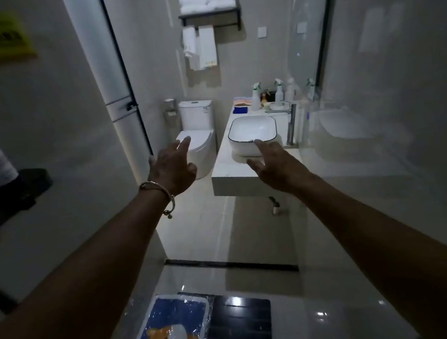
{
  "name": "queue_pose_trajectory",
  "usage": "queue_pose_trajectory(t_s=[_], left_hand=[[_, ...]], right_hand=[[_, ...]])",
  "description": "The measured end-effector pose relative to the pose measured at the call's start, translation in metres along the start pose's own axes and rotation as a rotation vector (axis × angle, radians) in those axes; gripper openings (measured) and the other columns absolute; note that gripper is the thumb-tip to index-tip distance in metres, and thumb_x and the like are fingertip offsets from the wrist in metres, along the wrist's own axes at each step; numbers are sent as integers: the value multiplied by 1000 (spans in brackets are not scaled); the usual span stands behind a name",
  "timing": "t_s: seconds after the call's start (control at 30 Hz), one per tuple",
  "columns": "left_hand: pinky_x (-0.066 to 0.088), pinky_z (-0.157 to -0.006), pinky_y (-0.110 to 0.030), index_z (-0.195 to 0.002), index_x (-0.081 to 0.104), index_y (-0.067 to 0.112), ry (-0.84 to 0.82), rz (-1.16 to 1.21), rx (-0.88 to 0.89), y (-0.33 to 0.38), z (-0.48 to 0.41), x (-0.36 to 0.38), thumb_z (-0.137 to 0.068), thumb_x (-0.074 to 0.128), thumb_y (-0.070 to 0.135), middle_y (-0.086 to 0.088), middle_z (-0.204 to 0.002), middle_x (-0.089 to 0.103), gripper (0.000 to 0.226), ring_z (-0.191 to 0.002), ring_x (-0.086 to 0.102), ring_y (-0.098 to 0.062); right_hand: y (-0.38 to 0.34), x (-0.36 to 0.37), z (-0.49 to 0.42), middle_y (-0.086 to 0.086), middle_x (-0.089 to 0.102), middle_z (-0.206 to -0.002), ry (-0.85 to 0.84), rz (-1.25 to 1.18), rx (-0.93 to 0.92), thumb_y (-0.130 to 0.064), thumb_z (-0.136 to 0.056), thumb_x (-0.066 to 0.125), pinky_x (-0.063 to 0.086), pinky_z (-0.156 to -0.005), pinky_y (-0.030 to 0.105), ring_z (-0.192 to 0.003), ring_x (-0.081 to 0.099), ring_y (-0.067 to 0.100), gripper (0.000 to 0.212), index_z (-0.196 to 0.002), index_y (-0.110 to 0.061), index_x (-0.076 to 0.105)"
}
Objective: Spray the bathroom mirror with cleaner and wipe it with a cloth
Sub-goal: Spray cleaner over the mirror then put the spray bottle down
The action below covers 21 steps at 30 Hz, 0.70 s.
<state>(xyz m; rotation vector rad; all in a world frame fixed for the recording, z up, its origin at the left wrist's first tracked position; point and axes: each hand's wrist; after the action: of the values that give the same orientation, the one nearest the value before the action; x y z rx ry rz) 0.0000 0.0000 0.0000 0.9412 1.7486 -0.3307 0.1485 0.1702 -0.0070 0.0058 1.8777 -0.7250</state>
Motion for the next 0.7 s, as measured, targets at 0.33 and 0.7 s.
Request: queue_pose_trajectory(t_s=[0.33,0.7], left_hand=[[34,-99,-58,-140,35,19,-19,53,-43,-61,-93,62,-83,53,20,-9,-135,48,61,-122,44,-33],[39,-93,-57,-135,38,20,-62,141,-78,-156,-236,106,-81,49,21,-9,-126,52,55,-115,47,-32]], right_hand=[[-2,30,-96,13,26,-153,-50,86,20,-40,-99,41,31,-108,42,-136,32,29,60,-150,-18,20],[-40,99,-258,11,25,-153,-96,89,16,-41,-99,40,35,-105,42,-135,35,28,60,-150,-19,18]])
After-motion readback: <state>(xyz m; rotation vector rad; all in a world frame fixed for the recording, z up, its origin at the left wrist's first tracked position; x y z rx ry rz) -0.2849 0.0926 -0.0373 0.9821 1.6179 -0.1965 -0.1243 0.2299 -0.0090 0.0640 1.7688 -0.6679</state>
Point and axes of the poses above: each hand's wrist, its own z-axis away from the middle knuckle, its own x-axis out of the palm, y = z × x
